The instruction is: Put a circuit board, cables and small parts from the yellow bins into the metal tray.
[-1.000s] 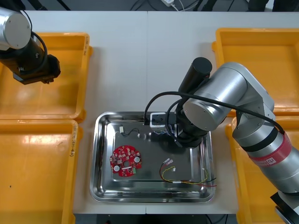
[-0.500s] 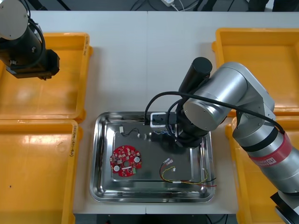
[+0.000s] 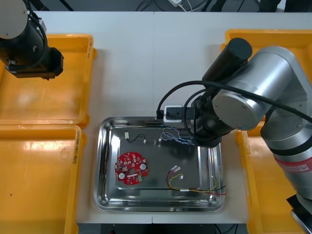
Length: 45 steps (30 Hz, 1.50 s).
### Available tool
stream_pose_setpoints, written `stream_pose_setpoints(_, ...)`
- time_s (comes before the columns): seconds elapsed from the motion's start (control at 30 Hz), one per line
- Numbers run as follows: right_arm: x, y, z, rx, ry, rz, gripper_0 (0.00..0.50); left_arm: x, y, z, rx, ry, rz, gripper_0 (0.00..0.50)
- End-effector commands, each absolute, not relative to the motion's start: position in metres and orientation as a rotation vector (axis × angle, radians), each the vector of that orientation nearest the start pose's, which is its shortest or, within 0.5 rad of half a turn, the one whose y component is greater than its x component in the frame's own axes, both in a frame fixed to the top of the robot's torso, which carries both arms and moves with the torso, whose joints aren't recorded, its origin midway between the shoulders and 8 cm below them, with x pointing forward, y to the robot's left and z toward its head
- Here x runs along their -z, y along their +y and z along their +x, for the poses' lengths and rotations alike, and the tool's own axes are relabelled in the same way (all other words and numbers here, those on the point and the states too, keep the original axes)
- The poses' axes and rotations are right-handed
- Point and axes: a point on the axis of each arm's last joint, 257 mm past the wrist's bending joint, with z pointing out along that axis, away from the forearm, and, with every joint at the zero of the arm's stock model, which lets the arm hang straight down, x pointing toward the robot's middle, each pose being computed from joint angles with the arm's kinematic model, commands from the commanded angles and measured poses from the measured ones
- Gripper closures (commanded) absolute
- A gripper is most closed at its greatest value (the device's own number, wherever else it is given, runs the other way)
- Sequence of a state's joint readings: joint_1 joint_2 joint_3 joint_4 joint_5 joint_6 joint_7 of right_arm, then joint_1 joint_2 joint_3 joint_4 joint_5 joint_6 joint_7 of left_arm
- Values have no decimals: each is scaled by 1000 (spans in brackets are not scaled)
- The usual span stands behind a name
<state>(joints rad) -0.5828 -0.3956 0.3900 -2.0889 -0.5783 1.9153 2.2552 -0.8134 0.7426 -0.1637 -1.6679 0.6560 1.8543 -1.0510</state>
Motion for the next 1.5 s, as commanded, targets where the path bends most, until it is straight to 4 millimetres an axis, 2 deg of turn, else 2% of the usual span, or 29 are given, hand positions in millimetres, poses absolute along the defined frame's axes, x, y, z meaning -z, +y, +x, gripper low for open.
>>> stream_pose_setpoints(0.03, 164, -117, 420, 209, 1974, -1760, 0, 89, 299, 515, -87, 2599, -147, 500)
stream_pose_setpoints(0.2, 132, -138, 434, 195, 1993, -1636, 0, 85, 287, 509, -60, 2598, -131, 500)
stream_pose_setpoints(0.3, 117, -160, 437, 156, 2077, -1490, 0, 83, 275, 504, -28, 2591, -151, 500)
stream_pose_setpoints(0.5, 95, -200, 443, 173, 2188, -1266, 0, 83, 247, 498, 7, 2572, -156, 500)
stream_pose_setpoints(0.63, 82, -219, 444, 165, 2230, -1153, 0, 85, 230, 495, 31, 2561, -156, 500)
stream_pose_setpoints(0.8, 61, -250, 448, 155, 2300, -915, 0, 89, 204, 488, 61, 2549, -151, 500)
stream_pose_setpoints(1.2, 56, -322, 450, 140, 2441, -324, 0, 113, 156, 475, 77, 2562, -121, 500)
stream_pose_setpoints(1.5, 73, -371, 440, 109, 2532, 44, 0, 137, 124, 463, 87, 2580, -152, 500)
